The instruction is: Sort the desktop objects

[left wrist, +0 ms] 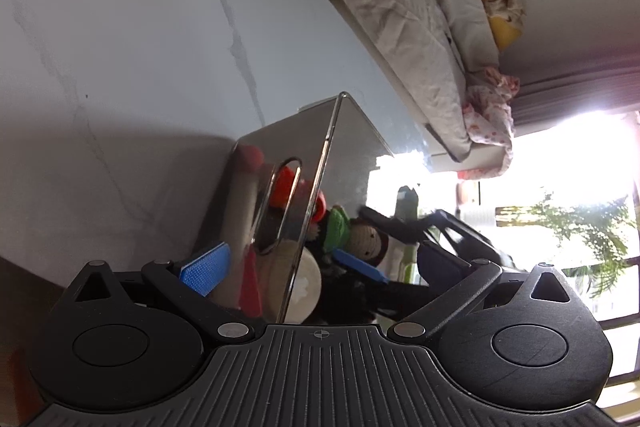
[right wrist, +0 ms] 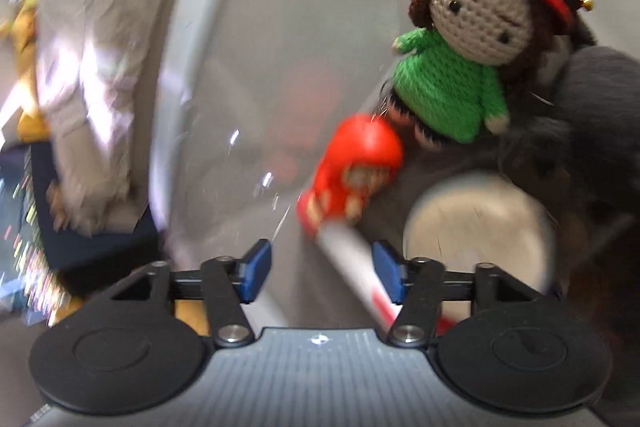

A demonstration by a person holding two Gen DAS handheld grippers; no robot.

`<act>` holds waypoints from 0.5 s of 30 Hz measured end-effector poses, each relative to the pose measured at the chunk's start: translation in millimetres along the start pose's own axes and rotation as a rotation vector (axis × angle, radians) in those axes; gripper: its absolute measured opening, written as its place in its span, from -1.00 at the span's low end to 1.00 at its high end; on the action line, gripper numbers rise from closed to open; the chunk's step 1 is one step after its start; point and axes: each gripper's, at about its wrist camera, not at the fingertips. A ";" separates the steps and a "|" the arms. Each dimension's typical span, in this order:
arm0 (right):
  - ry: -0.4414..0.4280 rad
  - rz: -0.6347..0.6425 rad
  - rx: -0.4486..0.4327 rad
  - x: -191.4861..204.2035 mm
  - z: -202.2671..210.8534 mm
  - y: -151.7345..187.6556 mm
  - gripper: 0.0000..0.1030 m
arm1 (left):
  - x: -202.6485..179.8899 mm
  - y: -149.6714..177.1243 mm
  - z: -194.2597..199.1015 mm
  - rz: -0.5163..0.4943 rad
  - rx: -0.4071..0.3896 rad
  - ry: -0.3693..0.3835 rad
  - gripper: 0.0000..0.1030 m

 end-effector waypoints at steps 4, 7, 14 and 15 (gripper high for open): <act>0.010 0.403 -0.105 21.3 86.4 15.9 -0.08 | -12.8 -0.3 -4.4 -0.023 -0.011 -0.034 1.00; 0.227 0.727 -0.372 32.2 131.2 34.3 -0.13 | -33.0 -1.0 -10.3 -0.076 -0.012 -0.049 1.00; 0.410 0.845 -0.381 -9.3 125.4 31.5 -0.66 | -64.6 -0.9 -21.3 -0.159 -0.015 -0.119 1.00; 0.400 0.843 -0.390 -13.7 125.9 32.4 -0.65 | -64.2 -2.2 -22.1 -0.166 -0.019 -0.147 1.00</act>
Point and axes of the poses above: each gripper's, at about its wrist camera, not at the fingertips, and z roughly against the way its jaws point, x to its left, y to its underside, and after that the axes turned 7 degrees about -z, right-handed
